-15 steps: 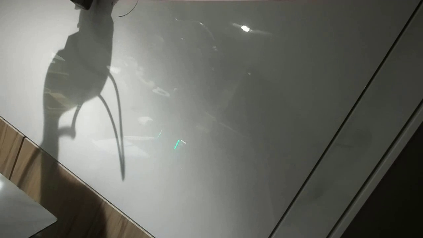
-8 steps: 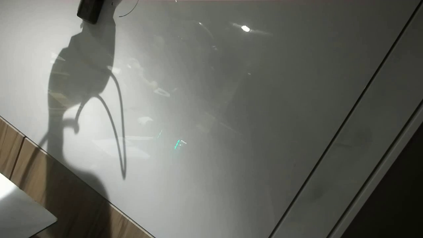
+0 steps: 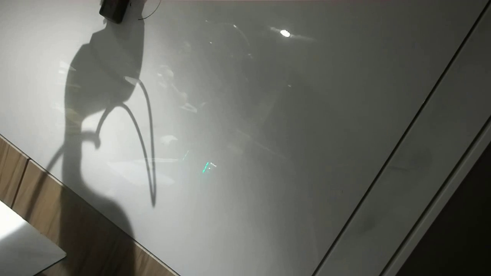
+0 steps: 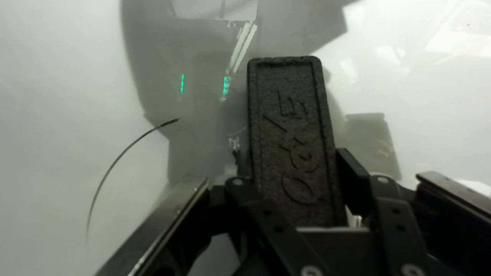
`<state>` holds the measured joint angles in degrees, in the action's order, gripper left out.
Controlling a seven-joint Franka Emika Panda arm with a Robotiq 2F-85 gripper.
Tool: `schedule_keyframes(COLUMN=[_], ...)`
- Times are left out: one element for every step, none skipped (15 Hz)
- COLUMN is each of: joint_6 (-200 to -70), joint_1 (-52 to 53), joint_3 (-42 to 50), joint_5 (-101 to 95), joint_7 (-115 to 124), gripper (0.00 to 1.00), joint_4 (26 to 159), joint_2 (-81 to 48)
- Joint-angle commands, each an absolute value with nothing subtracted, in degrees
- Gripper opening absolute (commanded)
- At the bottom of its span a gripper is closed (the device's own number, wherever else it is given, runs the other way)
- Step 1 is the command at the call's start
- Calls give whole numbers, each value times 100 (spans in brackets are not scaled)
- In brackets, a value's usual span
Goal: Erase the drawing on the white board
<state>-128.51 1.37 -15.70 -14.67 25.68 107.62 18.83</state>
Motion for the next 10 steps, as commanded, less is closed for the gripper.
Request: schedule_keyframes(joint_6=[-12800, -12735, -12647, -12605, -12552, -12487, -12448, -12372, -12325, -12288], joint_1=[-105, -112, -124, -133, -141, -145, -142, -125, -101, -75], joint_3=[-1260, -1214, -1166, -1125, -1089, -1062, -1048, -1058, -1076, -1106], joint_5=[-1665, -1671, -1681, -1686, -1687, -1686, -1686, -1682, -1672, -1669], joint_7=[2343, 2322, 2289, 2267, 2240, 2216, 2204, 2202, 2208, 2229], gripper=[30, 30, 30, 30, 30, 30, 30, 30, 30, 30], joint_4=[9788, 9705, 9566, 9502, 9423, 9329, 9300, 9253, 9259, 9284], joint_2=[1383, 1373, 1325, 1308, 1279, 1237, 1234, 1227, 1255, 1284])
